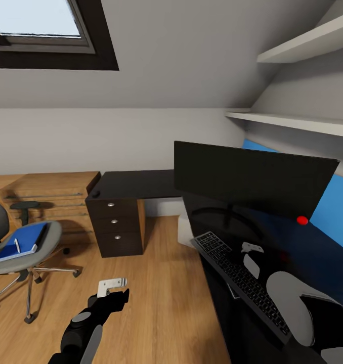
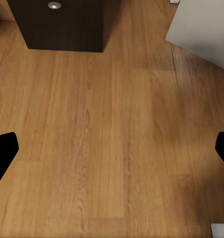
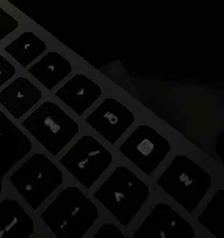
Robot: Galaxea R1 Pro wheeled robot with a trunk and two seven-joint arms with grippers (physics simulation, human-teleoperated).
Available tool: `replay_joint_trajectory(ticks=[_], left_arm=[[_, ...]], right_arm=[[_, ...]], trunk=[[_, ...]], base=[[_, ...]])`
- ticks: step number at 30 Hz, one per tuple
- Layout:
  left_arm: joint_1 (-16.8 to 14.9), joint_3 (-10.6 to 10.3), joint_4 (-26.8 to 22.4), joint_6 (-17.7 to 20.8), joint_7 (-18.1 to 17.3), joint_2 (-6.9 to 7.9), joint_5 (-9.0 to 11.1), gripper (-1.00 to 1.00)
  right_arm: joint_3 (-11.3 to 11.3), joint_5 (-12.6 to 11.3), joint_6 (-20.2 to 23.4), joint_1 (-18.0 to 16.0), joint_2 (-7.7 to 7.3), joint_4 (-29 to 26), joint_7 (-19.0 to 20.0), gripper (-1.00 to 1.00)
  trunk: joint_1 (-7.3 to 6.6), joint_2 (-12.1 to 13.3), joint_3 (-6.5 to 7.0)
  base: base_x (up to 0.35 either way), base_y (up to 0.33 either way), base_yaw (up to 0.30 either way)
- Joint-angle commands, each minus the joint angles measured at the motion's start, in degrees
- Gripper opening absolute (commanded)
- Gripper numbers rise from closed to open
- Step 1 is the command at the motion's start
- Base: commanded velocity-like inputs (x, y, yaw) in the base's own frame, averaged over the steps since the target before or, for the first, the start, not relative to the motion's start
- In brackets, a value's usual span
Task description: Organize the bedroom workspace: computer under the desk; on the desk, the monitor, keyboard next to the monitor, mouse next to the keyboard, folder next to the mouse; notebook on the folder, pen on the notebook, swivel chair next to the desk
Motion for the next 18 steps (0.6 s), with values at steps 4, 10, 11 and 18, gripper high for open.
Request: replay_joint_trajectory(ticks=[4,10,11,18], left_arm=[[-0.06,0.75,-0.06,0.21,0.51,-0.04,0.61,1.00],[-0.06,0.89,-0.06,0.21,0.51,-0.05,0.61,1.00],[-0.07,0.89,-0.06,0.21,0.51,-0.05,0.61,1.00],[-0.08,0.90,-0.06,0.21,0.51,-0.05,0.61,1.00]], right_arm=[[-0.45,-0.84,0.22,0.02,-0.03,0.61,-0.26,1.00],[-0.45,-0.83,0.15,0.02,-0.04,0.57,-0.26,1.00],[-0.45,-0.83,0.15,0.02,-0.04,0.56,-0.26,1.00],[-0.45,-0.81,0.08,0.02,-0.11,0.46,-0.26,1.00]], trunk=[[-0.01,-0.03,-0.07],[-0.01,-0.03,-0.07],[-0.01,-0.03,-0.07],[-0.01,-0.03,-0.07]], base=[[-0.214,-0.060,0.000],[-0.209,-0.119,0.000],[-0.167,-0.125,0.000],[-0.178,-0.152,0.000]])
